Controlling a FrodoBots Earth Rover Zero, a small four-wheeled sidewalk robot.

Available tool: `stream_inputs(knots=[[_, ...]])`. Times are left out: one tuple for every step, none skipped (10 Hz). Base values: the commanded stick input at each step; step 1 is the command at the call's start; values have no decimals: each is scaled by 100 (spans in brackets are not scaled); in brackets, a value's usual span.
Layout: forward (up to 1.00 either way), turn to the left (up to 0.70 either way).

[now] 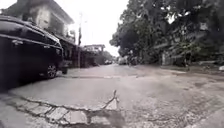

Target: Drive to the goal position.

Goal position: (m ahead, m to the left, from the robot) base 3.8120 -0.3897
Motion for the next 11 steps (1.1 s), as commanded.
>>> stream_inputs(knots=[[100,0],[100,0],[100,0],[100,0],[100,0],[100,0],[100,0],[100,0],[100,0],[100,0],[100,0]])
